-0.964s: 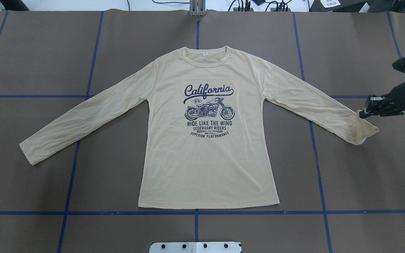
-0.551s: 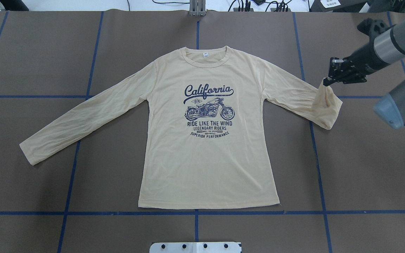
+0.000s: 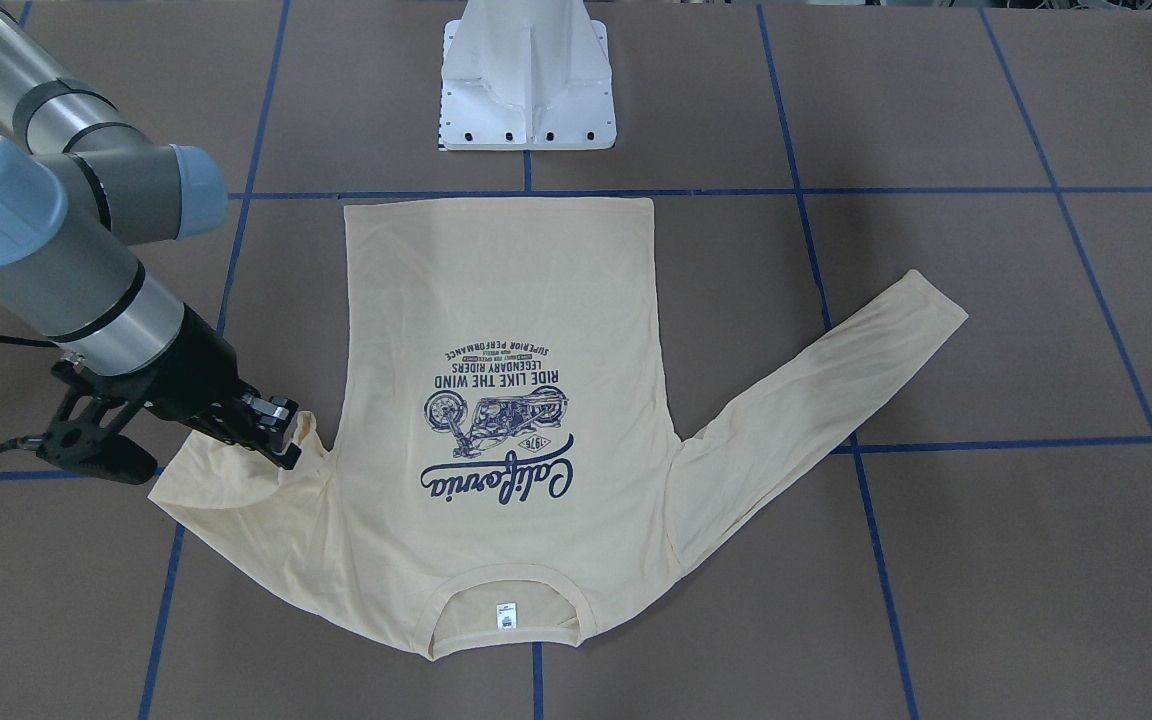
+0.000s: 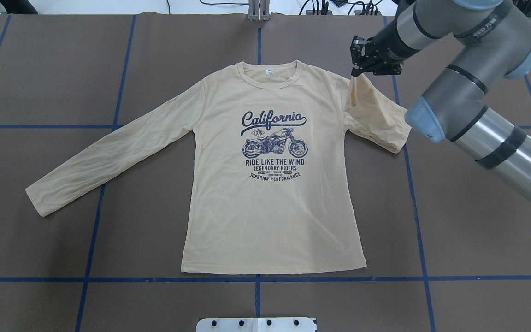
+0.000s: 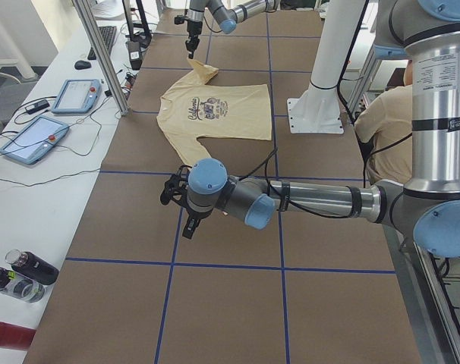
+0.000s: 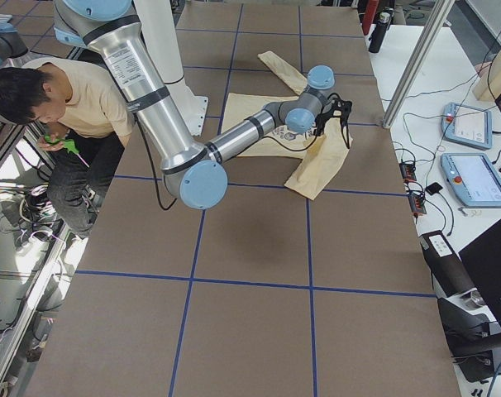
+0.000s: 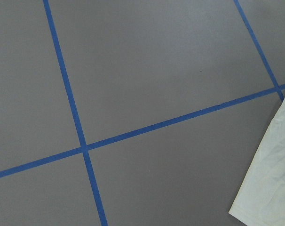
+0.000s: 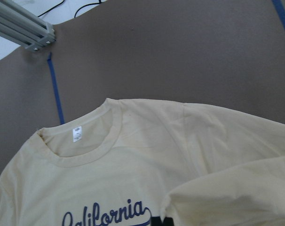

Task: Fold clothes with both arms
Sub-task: 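Lift the cuff with the right gripper and carry it across the shirt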

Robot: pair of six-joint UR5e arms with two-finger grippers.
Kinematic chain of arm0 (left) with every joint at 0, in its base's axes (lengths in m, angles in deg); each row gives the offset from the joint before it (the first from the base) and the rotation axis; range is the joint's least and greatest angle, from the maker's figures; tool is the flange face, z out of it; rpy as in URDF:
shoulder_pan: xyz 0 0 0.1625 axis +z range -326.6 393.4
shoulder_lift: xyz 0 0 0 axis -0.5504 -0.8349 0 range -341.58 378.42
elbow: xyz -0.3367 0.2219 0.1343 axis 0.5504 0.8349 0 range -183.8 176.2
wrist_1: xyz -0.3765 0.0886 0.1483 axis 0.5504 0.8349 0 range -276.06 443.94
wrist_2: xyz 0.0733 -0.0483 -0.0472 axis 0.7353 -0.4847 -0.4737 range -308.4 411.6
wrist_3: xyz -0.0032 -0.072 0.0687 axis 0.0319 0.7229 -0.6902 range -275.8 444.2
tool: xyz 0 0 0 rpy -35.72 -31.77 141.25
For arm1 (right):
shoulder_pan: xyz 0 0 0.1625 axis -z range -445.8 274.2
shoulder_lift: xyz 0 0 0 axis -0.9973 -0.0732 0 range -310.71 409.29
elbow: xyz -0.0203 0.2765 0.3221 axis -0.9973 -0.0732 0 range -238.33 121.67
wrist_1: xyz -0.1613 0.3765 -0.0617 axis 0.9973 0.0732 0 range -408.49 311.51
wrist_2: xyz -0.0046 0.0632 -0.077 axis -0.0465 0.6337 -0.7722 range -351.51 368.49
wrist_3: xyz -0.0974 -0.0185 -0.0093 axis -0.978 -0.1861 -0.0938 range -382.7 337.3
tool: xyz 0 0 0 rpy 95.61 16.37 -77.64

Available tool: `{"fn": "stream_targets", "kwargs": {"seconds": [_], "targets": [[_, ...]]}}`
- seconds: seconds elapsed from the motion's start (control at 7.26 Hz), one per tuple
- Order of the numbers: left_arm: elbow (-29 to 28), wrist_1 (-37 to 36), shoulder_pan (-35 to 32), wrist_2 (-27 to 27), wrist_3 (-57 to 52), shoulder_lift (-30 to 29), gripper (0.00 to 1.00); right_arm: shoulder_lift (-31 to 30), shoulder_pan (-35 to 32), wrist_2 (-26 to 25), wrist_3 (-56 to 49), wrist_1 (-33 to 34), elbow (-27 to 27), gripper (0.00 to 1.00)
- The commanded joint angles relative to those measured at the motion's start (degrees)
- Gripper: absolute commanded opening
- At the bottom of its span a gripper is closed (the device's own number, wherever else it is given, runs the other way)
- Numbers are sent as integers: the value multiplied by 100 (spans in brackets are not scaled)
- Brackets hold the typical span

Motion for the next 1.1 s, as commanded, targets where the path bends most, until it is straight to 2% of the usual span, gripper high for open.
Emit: {"fn": "stream_targets", "kwargs": {"seconds": [0.0, 0.28, 0.55, 0.83, 0.96], "targets": [[-32, 1, 15, 0, -15, 9, 100, 881, 75, -28, 21, 18, -549, 0], [-32, 9, 16, 36, -24, 9, 100, 1811, 269, -54, -58, 70, -1198, 0], [-32, 18, 16, 44, -33, 9, 100, 2026, 575, -177, -529, 88, -1245, 0], [-85, 53, 24, 44, -33, 9, 100, 2210, 1146, -843, -621, 88, -1254, 0], [-120, 62, 24, 44, -33, 9, 100, 2324, 1314, -1020, -629, 88, -1280, 0]]}}
